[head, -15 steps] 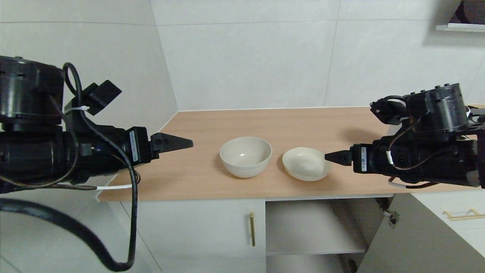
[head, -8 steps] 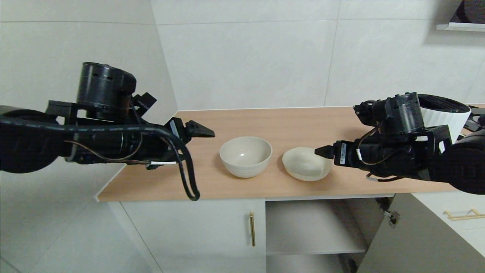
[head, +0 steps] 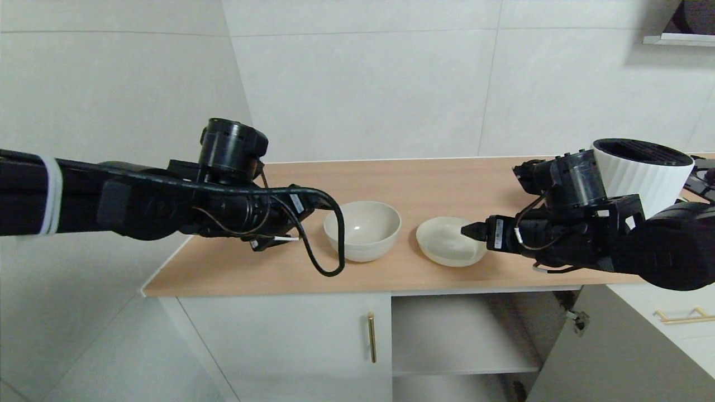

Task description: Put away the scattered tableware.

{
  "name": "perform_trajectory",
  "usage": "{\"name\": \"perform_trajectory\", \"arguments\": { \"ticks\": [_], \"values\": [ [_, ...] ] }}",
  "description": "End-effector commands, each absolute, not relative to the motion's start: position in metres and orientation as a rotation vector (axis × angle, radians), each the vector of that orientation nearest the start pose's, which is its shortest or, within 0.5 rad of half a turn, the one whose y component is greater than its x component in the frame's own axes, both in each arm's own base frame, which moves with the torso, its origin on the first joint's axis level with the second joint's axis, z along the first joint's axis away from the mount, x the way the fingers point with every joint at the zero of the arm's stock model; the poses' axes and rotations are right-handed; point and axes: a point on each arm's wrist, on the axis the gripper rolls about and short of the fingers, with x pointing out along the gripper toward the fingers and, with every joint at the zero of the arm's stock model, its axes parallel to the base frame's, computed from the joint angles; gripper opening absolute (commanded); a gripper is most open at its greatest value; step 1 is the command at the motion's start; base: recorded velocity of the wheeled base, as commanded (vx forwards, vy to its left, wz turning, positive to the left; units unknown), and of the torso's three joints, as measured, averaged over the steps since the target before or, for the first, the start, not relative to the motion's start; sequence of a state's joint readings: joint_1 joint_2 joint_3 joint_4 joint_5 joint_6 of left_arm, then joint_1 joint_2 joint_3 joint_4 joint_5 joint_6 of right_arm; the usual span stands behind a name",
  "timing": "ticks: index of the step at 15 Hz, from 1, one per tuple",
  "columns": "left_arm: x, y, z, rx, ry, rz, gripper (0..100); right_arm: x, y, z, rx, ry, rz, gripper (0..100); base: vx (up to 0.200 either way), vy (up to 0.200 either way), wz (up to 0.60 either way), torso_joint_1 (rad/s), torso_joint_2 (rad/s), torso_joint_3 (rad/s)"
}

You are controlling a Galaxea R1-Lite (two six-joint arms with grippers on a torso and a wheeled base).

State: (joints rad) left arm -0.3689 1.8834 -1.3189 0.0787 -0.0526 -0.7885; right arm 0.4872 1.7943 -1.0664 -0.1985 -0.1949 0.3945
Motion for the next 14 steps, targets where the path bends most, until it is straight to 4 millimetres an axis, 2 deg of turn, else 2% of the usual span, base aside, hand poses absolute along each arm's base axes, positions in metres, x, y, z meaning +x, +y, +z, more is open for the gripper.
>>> {"name": "perform_trajectory", "arguments": {
  "ticks": [1,5,12,13,14],
  "values": [
    [0.347,-0.142,0.177,-0.631,0.8,-0.119,100,0.298,0.153,0.181,0.206,0.547,0.183,100,0.0,0.0,0.0,0.0,0.0,0.0],
    [0.346,-0.153,0.17,-0.614,0.824,-0.137,100,0.298,0.153,0.182,0.206,0.545,0.182,100,0.0,0.0,0.0,0.0,0.0,0.0],
    [0.349,-0.154,0.164,-0.609,0.838,-0.132,100,0.298,0.153,0.181,0.205,0.548,0.181,100,0.0,0.0,0.0,0.0,0.0,0.0],
    [0.35,-0.155,0.162,-0.608,0.842,-0.13,0,0.298,0.153,0.181,0.205,0.548,0.181,100,0.0,0.0,0.0,0.0,0.0,0.0],
    [0.351,-0.155,0.161,-0.608,0.844,-0.129,0,0.298,0.153,0.181,0.205,0.548,0.181,100,0.0,0.0,0.0,0.0,0.0,0.0]
  ]
}}
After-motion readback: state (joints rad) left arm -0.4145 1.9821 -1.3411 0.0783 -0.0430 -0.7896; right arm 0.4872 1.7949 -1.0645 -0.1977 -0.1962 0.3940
